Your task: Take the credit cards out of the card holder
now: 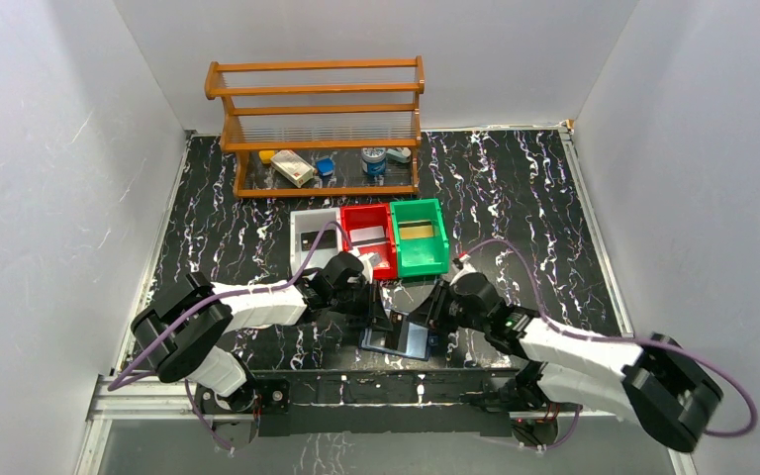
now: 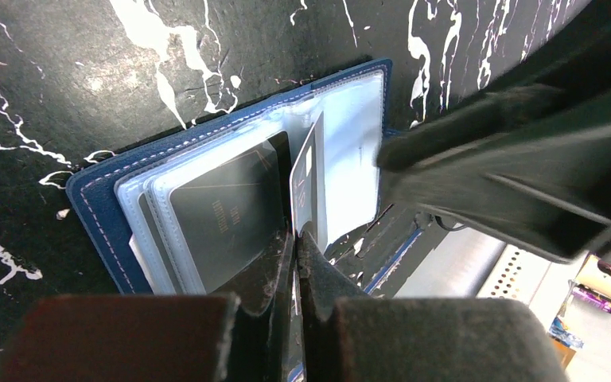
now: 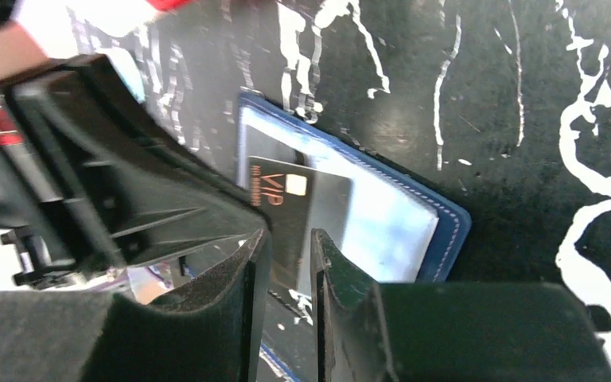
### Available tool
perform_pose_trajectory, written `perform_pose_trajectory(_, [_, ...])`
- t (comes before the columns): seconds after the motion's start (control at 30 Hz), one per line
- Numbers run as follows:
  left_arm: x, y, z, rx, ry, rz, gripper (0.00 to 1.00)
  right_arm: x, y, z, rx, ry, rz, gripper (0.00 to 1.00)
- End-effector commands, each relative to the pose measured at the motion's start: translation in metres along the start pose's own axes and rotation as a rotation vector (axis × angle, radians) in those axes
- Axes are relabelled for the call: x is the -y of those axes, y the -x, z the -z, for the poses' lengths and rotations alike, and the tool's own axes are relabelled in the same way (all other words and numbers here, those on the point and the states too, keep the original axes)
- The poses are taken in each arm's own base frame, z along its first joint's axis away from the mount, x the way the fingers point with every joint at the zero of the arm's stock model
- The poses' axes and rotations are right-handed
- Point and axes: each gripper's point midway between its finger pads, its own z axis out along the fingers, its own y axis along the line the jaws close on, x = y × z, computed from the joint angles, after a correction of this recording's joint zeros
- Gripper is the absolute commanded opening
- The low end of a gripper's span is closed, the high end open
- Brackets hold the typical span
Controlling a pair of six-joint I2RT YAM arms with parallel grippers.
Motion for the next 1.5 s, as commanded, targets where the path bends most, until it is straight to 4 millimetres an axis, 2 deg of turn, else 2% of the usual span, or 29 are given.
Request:
perform_pose_trajectory(0.0, [0.005,0.006,0.003,0.006,-0.002,-0.02,0.03,0.007,-0.015,-0.017,-0.084,-0.021,-0.009,0.33])
perform_pose_trajectory(0.23, [0.011,0.002,0.002,-0.019,-0.042,-0.037,0.1,0.045,-0.032,-0.023,-0.111,-0.119,-0.073,0.32])
perform_pose_trajectory(0.33, [0.02,-0.001,0.0,-0.046,-0.095,-0.048,0.16,0.054,-0.034,-0.022,-0.108,-0.148,-0.079,0.33])
perform_pose_trajectory(0.47, [0.029,-0.003,-0.002,-0.079,-0.147,-0.06,0.18,0.055,-0.034,-0.022,-0.106,-0.152,-0.082,0.33])
perform_pose_trajectory(0.57, [0.029,-0.003,-0.004,-0.081,-0.147,-0.059,0.18,0.057,-0.035,-0.022,-0.111,-0.157,-0.083,0.33])
perform_pose_trajectory(0.83, [0.016,0.001,-0.002,-0.051,-0.067,-0.056,0.14,0.058,-0.036,-0.022,-0.109,-0.159,-0.083,0.33])
perform_pose_trajectory(1.17, [0.016,0.007,0.003,-0.016,-0.044,-0.064,0.05,0.061,-0.035,-0.02,-0.1,-0.165,-0.085,0.33])
perform_pose_trajectory(1.33, [0.018,0.014,0.012,0.021,-0.031,-0.097,0.0,0.063,-0.034,-0.019,-0.09,-0.174,-0.086,0.33])
perform_pose_trajectory(1.47, [0.013,0.022,0.026,0.055,0.05,-0.165,0.0,0.056,-0.018,-0.019,-0.054,-0.199,-0.011,0.34])
